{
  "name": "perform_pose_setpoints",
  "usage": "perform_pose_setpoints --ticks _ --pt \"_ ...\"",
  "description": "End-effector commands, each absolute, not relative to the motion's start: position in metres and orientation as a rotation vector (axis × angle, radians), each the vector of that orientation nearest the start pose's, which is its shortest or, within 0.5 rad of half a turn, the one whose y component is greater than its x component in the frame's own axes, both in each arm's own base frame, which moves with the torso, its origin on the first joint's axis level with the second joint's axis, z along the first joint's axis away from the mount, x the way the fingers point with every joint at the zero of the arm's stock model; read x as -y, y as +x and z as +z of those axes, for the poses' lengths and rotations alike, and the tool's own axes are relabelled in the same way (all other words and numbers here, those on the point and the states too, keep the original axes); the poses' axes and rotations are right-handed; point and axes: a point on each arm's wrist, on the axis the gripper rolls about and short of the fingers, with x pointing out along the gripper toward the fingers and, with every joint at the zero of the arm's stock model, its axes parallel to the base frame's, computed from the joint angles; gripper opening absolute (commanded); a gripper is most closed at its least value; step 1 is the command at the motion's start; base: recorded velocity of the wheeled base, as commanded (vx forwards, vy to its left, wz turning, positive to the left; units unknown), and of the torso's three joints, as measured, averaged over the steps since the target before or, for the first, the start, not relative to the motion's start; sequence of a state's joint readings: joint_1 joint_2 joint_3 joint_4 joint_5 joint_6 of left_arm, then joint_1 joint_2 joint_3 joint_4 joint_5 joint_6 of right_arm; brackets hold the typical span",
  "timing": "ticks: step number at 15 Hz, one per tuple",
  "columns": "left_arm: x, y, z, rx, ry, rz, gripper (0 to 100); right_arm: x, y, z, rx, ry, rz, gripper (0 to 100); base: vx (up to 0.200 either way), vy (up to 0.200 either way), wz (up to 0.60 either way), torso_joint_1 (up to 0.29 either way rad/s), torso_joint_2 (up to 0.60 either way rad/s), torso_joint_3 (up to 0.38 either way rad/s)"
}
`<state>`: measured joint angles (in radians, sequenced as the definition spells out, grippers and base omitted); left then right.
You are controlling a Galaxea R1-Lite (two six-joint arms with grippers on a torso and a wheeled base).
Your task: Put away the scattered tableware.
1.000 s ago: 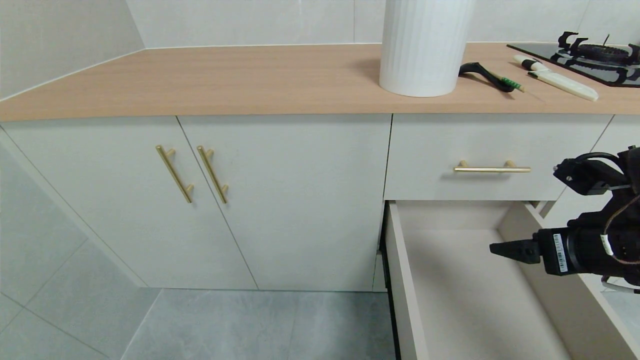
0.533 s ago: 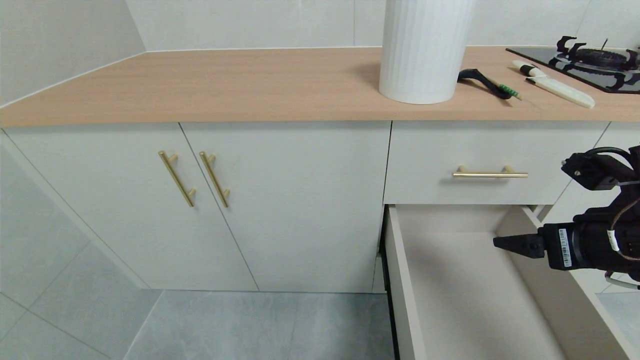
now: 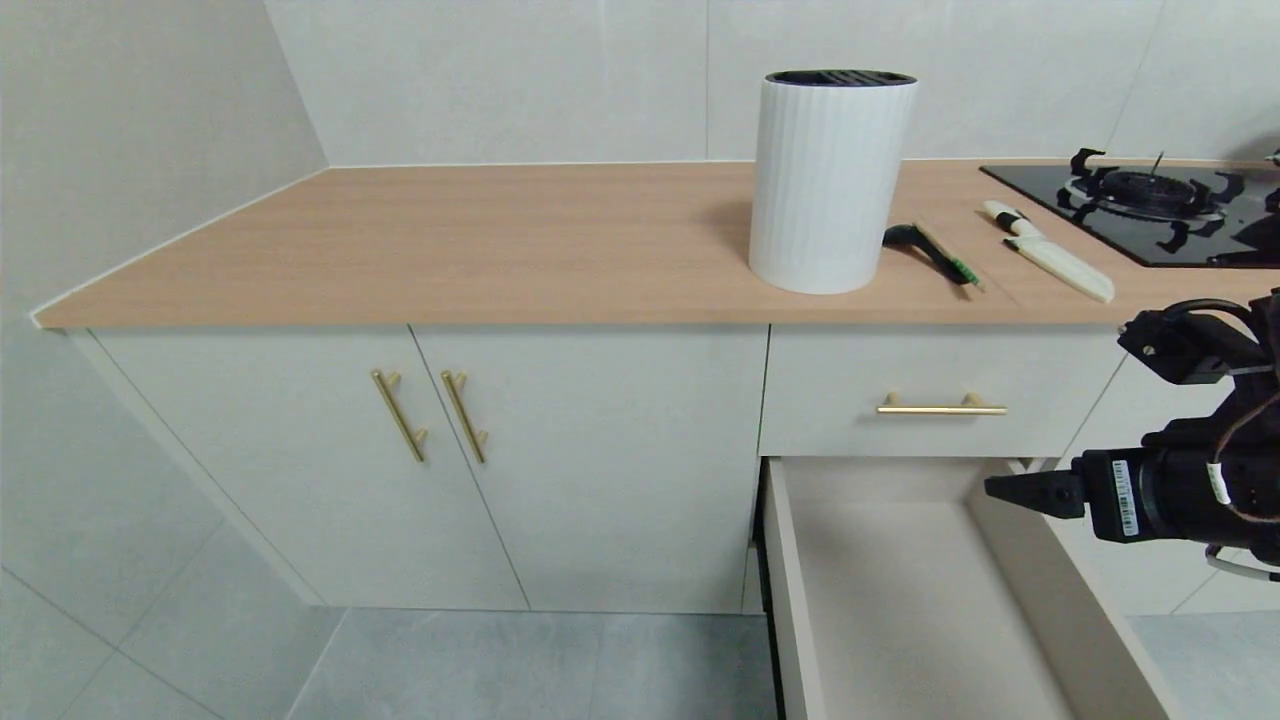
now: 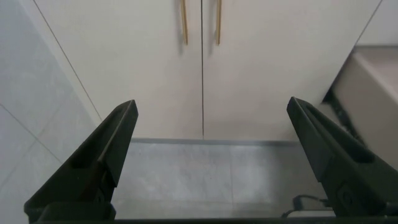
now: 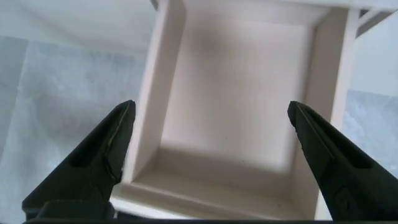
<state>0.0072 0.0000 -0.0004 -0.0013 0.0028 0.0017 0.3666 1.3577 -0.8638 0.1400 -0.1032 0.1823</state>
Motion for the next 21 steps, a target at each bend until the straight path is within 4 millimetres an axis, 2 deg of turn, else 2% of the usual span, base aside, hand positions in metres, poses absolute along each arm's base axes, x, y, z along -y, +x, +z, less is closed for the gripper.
perform_pose_setpoints --ticks 1,3,4,6,7,8,10,11,13,15,17,21 --pt "0.000 -0.023 0.076 0.000 0.002 0.011 100 -0.073 0.197 0.215 -0.641 0.027 0.197 100 0.000 0.000 0.00 0.334 -0.49 -0.266" --pt "0.000 -0.023 0.076 0.000 0.002 0.011 100 -0.073 0.196 0.220 -0.604 0.035 0.202 100 0.000 0.000 0.00 0.242 -0.24 -0.149" --pt "0.000 -0.023 0.076 0.002 0.002 0.011 100 -0.074 0.200 0.231 -0.527 0.053 0.205 100 0.000 0.000 0.00 0.090 -0.10 -0.056" --pt "0.000 -0.023 0.076 0.000 0.002 0.011 100 -0.078 0.211 0.265 -0.405 0.093 0.214 100 0.000 0.000 0.00 0.023 -0.03 -0.016" --pt "0.000 -0.023 0.076 0.000 0.002 0.011 100 -0.079 0.214 0.273 -0.393 0.097 0.212 100 0.000 0.000 0.00 0.000 0.00 0.000" --pt "0.000 -0.023 0.076 0.000 0.002 0.011 100 -0.079 0.216 0.296 -0.401 0.089 0.185 100 0.000 0.000 0.00 0.000 0.00 0.000" --pt "0.000 -0.023 0.076 0.000 0.002 0.011 100 -0.083 0.229 0.316 -0.409 0.079 0.140 100 0.000 0.000 0.00 0.000 0.00 0.000" --pt "0.000 -0.023 0.076 0.000 0.002 0.011 100 -0.084 0.248 0.321 -0.406 0.080 0.099 100 0.000 0.000 0.00 0.000 0.00 0.000" --pt "0.000 -0.023 0.076 0.000 0.002 0.011 100 -0.084 0.265 0.317 -0.414 0.082 0.041 100 0.000 0.000 0.00 0.000 0.00 0.000" --pt "0.000 -0.023 0.076 0.000 0.000 0.011 100 -0.084 0.286 0.298 -0.467 0.121 -0.004 100 0.000 0.000 0.00 0.000 0.00 0.000" --pt "0.000 -0.023 0.076 0.002 0.002 0.011 100 -0.074 0.309 0.291 -0.411 0.153 -0.047 100 0.000 0.000 0.00 0.000 0.00 0.000" --pt "0.000 -0.023 0.076 0.002 0.002 0.011 100 -0.072 0.326 0.280 -0.371 0.161 -0.063 100 0.000 0.000 0.00 0.000 0.00 0.000"
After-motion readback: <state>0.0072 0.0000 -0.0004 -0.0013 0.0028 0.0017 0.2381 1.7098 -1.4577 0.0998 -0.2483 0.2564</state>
